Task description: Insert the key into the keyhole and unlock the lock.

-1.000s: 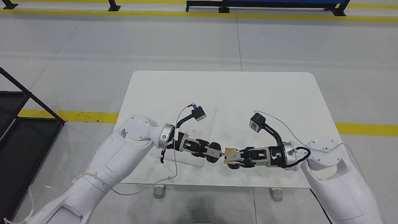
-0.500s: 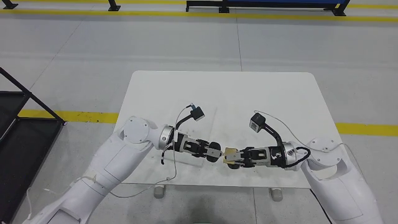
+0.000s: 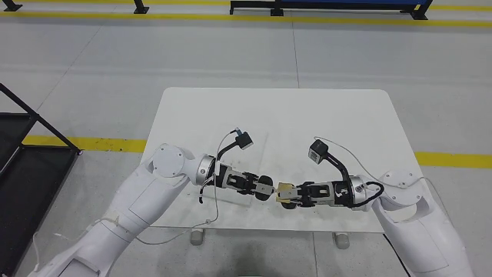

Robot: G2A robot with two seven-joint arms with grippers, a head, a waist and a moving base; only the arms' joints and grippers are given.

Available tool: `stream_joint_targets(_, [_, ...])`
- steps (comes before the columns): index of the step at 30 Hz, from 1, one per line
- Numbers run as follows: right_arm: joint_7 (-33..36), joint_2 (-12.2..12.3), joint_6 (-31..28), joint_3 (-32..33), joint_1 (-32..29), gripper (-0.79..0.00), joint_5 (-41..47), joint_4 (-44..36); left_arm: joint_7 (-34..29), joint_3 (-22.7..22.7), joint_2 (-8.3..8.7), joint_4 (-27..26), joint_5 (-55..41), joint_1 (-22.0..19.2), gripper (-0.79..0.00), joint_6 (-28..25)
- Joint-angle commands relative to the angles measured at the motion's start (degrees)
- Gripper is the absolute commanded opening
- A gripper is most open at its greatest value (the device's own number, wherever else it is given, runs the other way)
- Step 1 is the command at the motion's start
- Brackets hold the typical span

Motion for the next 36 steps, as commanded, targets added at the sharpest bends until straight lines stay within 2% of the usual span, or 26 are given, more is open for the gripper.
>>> stream_joint_targets(1, [0.0,0.0,0.0,0.0,0.0,-0.785,0.0,0.0,2.09,-0.15,0.01,-0.91,0.64,0.69,-0.785,-0.4])
stream_joint_targets(13, [0.0,0.0,0.0,0.0,0.0,-0.785,0.0,0.0,2.81,-0.44,0.16,-1.78,1.59,1.72,-0.785,-2.36])
stream_joint_targets(36, [0.0,0.0,0.0,0.0,0.0,-0.785,0.0,0.0,3.92,-0.98,0.39,-2.22,3.62,2.62,-0.785,-9.65])
